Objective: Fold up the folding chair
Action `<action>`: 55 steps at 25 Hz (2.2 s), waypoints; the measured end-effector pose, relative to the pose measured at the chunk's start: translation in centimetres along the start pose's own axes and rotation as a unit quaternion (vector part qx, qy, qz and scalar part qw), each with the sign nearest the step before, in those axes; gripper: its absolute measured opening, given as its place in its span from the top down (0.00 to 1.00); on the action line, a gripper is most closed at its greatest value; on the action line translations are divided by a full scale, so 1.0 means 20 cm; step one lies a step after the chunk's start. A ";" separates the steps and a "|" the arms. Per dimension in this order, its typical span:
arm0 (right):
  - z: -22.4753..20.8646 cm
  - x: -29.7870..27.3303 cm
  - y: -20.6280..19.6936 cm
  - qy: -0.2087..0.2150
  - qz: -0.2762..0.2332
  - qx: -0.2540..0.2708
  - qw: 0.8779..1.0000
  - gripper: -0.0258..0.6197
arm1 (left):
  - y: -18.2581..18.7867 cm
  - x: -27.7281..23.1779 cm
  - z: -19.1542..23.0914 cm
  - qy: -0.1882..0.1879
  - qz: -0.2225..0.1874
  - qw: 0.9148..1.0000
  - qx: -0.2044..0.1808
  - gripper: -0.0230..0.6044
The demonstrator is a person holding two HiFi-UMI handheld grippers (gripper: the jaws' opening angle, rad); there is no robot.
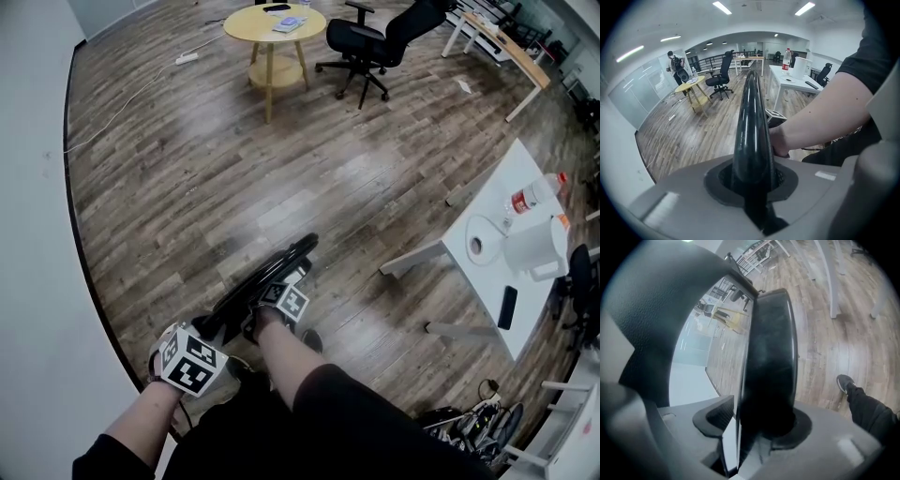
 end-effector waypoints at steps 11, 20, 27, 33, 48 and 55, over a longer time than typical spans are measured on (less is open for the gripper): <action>-0.01 0.09 -0.02 0.021 0.062 0.055 0.996 0.59 | 0.02 -0.04 0.08 -0.007 0.001 1.000 0.002 0.87; 0.08 0.23 0.00 0.034 0.140 0.115 0.983 0.56 | 0.04 -0.10 0.24 -0.009 0.001 1.000 0.011 0.84; 0.29 0.41 0.01 0.084 0.195 0.161 0.964 0.56 | 0.04 -0.14 0.32 -0.030 0.008 0.999 0.017 0.84; 0.48 0.57 0.15 0.147 0.220 0.271 0.926 0.58 | 0.00 -0.15 0.38 -0.003 -0.003 1.000 0.004 0.83; 1.12 0.74 0.34 0.255 0.201 0.632 0.704 0.67 | 0.05 -0.19 0.44 0.029 -0.019 0.999 -0.013 0.78; 1.35 0.71 0.24 0.218 0.191 0.767 0.573 0.67 | 0.07 -0.17 0.42 0.021 -0.026 0.999 -0.037 0.80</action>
Point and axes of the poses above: the fingertips, and each gripper's own axes: x backward along the fingers, z to its left, y out of its top, the point moved 8 cm from there along x, backward along the fingers, and after that the axes turned 12 degrees about y, right-handed, at the moved point
